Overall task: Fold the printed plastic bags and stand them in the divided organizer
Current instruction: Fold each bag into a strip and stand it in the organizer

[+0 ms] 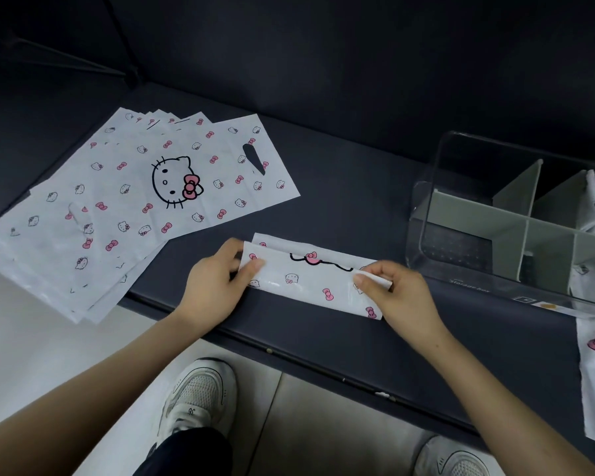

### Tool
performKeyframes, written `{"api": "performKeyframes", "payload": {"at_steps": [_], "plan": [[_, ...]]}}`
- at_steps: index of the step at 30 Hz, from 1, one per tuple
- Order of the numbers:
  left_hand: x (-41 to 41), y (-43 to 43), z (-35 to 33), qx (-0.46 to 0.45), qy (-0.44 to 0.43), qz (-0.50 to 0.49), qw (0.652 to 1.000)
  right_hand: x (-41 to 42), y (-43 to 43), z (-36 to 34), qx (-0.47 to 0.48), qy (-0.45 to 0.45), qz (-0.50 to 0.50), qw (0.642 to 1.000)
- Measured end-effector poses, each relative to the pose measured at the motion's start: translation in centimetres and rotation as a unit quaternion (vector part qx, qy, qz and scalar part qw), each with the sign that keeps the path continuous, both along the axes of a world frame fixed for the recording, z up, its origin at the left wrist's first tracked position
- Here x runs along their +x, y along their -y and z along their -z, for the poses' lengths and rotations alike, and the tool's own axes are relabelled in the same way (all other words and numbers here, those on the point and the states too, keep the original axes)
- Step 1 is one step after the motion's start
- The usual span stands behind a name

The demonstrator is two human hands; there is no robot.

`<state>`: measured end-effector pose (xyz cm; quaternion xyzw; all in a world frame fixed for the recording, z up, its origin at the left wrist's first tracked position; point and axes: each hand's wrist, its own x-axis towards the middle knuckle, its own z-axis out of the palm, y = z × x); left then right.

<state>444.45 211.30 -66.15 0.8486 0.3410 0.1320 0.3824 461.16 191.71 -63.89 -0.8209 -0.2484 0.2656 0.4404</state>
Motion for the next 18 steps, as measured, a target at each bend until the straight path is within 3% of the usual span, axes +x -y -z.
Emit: {"api": "performKeyframes", "payload": {"at_steps": [13, 18], "plan": [[2.9, 0.0, 0.6, 0.110, -0.040, -0.070, 0.991, 0.9, -3.0, 1.9, -0.112, 0.097, 0.087, 0.985], [3.6, -0.2, 1.1, 0.205, -0.078, -0.075, 0.973, 1.2, -3.3, 1.8, -0.142, 0.100, 0.086, 0.981]]}}
